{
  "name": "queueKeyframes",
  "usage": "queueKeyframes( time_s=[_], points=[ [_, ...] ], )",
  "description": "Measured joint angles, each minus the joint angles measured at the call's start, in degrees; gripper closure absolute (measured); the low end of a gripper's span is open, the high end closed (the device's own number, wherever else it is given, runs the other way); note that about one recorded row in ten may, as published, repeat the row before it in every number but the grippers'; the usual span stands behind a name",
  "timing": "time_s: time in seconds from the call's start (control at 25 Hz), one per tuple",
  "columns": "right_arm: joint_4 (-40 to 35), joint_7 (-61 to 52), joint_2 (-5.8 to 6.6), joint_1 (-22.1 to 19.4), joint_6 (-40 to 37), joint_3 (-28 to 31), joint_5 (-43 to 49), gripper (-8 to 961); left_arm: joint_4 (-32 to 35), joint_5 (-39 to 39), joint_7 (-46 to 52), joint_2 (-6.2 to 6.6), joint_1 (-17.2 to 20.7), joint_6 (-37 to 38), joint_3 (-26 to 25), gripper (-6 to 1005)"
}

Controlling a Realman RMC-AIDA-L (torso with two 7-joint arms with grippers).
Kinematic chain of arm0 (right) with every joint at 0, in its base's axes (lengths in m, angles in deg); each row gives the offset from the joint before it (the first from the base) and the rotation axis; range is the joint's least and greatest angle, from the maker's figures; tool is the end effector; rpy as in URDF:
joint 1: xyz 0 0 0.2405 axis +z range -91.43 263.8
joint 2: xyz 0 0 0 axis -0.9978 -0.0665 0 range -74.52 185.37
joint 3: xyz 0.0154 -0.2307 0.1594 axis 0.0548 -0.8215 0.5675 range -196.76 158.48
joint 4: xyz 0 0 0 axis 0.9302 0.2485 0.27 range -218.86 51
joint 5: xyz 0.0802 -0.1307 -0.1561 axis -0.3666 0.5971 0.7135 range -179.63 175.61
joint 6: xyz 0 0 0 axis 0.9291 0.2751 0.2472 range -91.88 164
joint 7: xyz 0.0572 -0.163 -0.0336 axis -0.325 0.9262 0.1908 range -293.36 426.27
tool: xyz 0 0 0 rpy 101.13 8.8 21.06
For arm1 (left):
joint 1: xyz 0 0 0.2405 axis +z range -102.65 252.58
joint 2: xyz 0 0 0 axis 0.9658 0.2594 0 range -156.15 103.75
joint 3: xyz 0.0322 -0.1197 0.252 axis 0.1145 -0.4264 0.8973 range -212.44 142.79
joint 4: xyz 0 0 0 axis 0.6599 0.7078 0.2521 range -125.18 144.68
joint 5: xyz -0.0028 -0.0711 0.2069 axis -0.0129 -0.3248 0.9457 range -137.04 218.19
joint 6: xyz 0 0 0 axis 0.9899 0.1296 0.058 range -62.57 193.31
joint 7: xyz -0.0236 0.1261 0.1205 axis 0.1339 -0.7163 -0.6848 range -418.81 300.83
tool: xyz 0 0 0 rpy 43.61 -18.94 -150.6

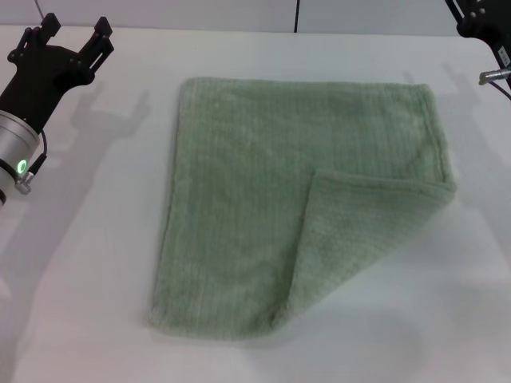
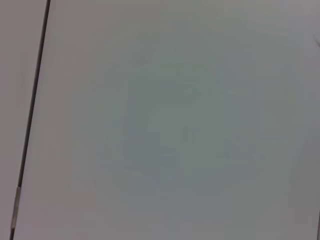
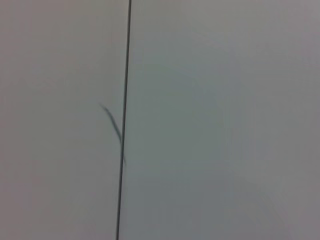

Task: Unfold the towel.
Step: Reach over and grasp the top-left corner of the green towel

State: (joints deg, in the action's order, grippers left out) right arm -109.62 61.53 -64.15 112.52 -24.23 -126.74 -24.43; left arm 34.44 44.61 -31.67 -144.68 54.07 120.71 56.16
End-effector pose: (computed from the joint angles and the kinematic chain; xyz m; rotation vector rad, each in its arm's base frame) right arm 0.2582 0.4241 -0.0240 -1.6269 0.3395 0.8698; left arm -0.3182 0.4044 -0.0158 -1.6954 -0.6023 -0.8579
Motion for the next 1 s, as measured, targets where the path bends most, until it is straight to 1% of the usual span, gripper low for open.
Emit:
queueKeyframes(
  time_s=[0.16,0.28,0.48,0.64,0.68,0.76,0.88,0.96,1.0],
  points=[
    [0.0,0.0,0.06,0.1,0.0,0.2,0.0,255,0.0,0.0,-0.3,0.01,0.0,0.4,0.8,173],
    [0.0,0.0,0.05,0.1,0.0,0.3,0.0,255,0.2,0.0,-3.0,-0.23,0.0,0.6,2.3,176],
    [0.2,0.0,0.15,0.4,0.0,0.4,0.0,255,0.3,0.0,-2.7,-0.21,-0.7,0.6,4.3,284],
    [0.3,0.4,0.21,0.5,0.0,0.5,0.0,256,0.3,0.0,-2.6,-0.15,-1.3,0.2,5.2,468],
    [0.4,0.5,0.22,0.5,0.0,0.5,0.0,256,0.2,0.0,-2.4,-0.08,-1.9,0.0,6.7,514],
    [0.4,0.6,0.22,0.6,0.0,0.5,0.0,256,0.2,0.0,-2.3,-0.06,-2.1,-0.2,7.2,573],
    [0.7,0.6,0.28,0.7,0.0,0.6,0.0,257,0.0,0.0,-1.2,0.0,-3.4,-2.4,9.2,662],
    [0.7,0.6,0.3,0.8,0.0,0.6,0.0,257,0.0,0.0,-0.9,0.0,-3.8,-3.3,9.7,765],
    [0.8,0.6,0.32,0.9,0.0,0.6,0.0,257,0.0,0.0,-0.2,-0.01,-4.4,-4.9,10.2,817]
  ],
)
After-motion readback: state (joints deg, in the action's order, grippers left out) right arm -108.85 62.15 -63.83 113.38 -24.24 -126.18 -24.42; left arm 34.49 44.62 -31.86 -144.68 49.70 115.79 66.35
